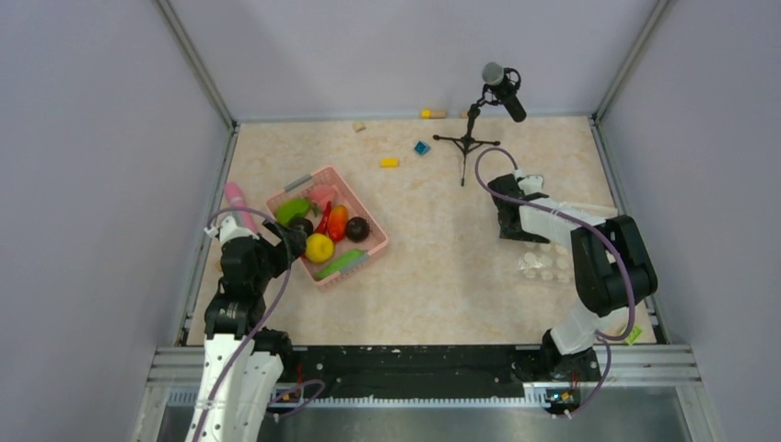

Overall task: Place the food in the zip-top bag and seal the zipper
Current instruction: Pick up the zipper food storage bag at the center of the board.

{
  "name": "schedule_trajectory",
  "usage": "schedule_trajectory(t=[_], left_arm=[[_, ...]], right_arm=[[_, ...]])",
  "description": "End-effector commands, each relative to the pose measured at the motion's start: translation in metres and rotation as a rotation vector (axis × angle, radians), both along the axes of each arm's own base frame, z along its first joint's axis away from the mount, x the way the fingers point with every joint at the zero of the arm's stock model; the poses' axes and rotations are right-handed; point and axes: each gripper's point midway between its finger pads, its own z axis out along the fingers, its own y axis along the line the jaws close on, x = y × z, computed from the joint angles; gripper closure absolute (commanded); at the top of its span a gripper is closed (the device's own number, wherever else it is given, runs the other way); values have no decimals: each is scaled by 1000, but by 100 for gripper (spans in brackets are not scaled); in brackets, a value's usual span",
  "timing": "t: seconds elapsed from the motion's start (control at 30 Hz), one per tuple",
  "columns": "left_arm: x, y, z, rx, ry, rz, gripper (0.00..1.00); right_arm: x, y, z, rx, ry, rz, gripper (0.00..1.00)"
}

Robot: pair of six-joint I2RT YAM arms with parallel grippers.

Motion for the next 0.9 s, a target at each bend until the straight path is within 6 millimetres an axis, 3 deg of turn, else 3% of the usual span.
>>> schedule_trajectory(t=[0.0, 0.13, 0.33, 0.5, 0.63, 0.77, 0.87], left_arm=[[6, 0, 11, 10, -57, -3, 2], [5, 1, 11, 9, -55, -2, 2], [3, 1, 12, 9, -56, -2, 2], [2, 0, 12, 5, -62, -2, 2], [2, -12, 14, -24, -74, -64, 2], [2, -29, 19, -59, -101, -158, 2], [4, -42, 20, -100, -128, -225, 2]], right_arm=[[-9, -12, 2, -72, 36, -40, 30], [-11, -15, -1, -90, 49, -36, 40], [-5, -11, -2, -73, 36, -7, 74], [4, -2, 10, -26, -33, 50, 100], [12, 37, 27, 81, -123, 229, 100], [5, 99, 58, 184, -226, 506, 100], [-14, 151, 76, 326, -283, 738, 100]])
